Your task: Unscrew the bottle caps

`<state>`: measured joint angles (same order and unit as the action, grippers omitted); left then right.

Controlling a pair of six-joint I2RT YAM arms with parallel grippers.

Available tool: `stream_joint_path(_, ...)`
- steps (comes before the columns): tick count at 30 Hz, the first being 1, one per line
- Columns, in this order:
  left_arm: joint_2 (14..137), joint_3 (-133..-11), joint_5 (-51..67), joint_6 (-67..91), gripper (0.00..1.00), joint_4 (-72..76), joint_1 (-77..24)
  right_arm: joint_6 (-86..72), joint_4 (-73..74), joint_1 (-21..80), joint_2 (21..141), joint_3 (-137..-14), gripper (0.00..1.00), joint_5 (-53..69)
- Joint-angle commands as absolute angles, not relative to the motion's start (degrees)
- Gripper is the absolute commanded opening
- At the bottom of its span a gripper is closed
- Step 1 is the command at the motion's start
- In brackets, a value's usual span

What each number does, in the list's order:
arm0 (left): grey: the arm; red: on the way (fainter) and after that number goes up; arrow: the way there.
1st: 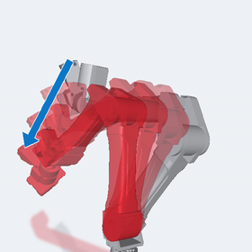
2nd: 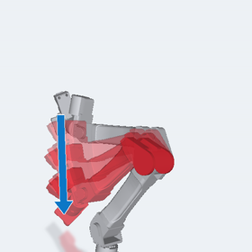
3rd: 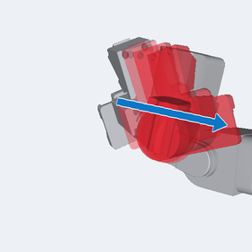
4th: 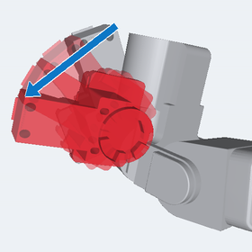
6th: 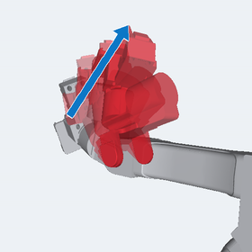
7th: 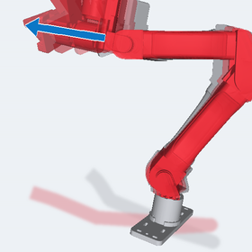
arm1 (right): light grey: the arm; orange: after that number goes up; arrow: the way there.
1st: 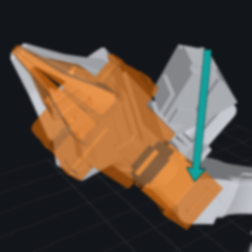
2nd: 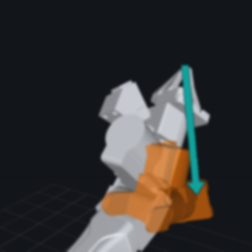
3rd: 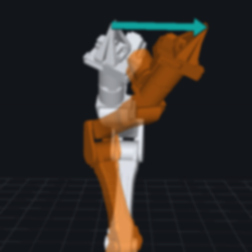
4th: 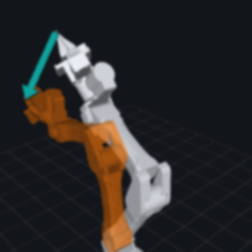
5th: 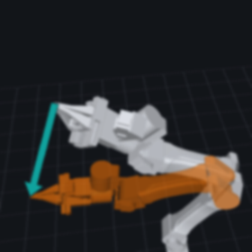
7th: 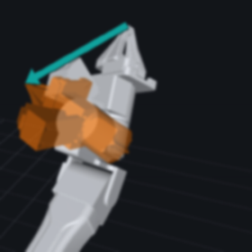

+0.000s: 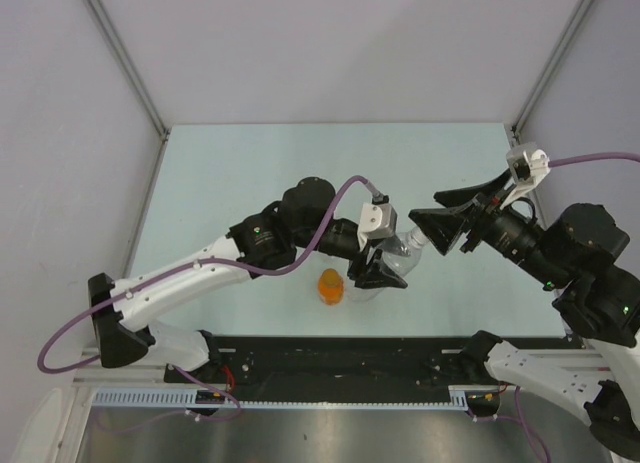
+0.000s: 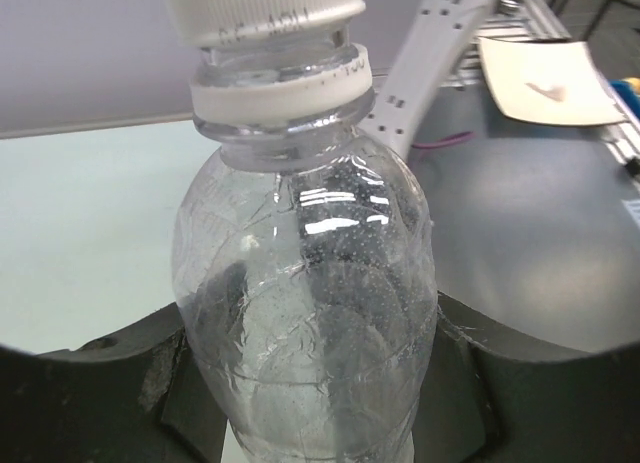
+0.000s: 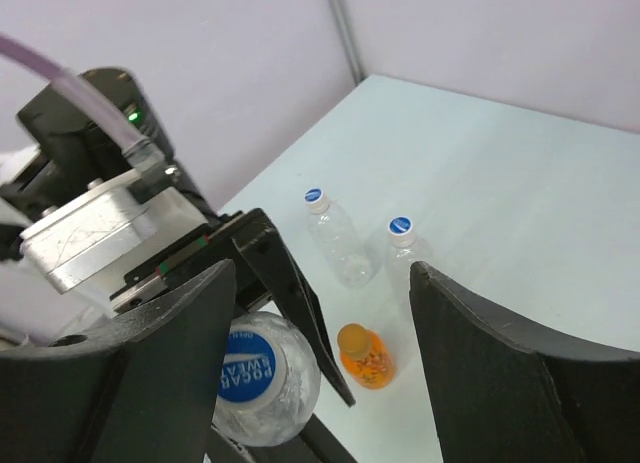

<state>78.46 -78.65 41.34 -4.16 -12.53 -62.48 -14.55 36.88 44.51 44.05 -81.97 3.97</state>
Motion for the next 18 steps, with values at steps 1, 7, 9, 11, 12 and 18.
stream_joint_path(1,75.1,-78.2,30.2,-6.8,0.00,-10.5,-62.5,-20.7,34.6,44.3,43.1,-81.9,0.75,-6.7)
stream_joint_path(7,75.0,-77.6,17.5,-6.9,0.00,-10.6,-62.8,-25.4,34.5,44.4,43.0,-81.7,0.75,-8.5)
stream_joint_path(9,75.1,-77.4,13.9,-6.8,0.00,-10.5,-62.9,-26.6,34.5,44.5,43.2,-81.5,0.76,-8.5)
stream_joint_path(11,75.1,-77.3,12.5,-6.6,0.00,-10.1,-62.8,-27.5,34.0,44.4,43.4,-80.9,0.75,-8.1)
stream_joint_path(12,75.3,-77.3,11.8,-6.6,0.00,-10.4,-63.0,-27.9,33.8,44.5,43.7,-80.8,0.75,-8.1)
stream_joint_path(18,75.4,-77.5,9.6,-6.9,0.00,-11.0,-63.1,-28.6,33.0,44.5,44.8,-80.1,0.76,-5.7)
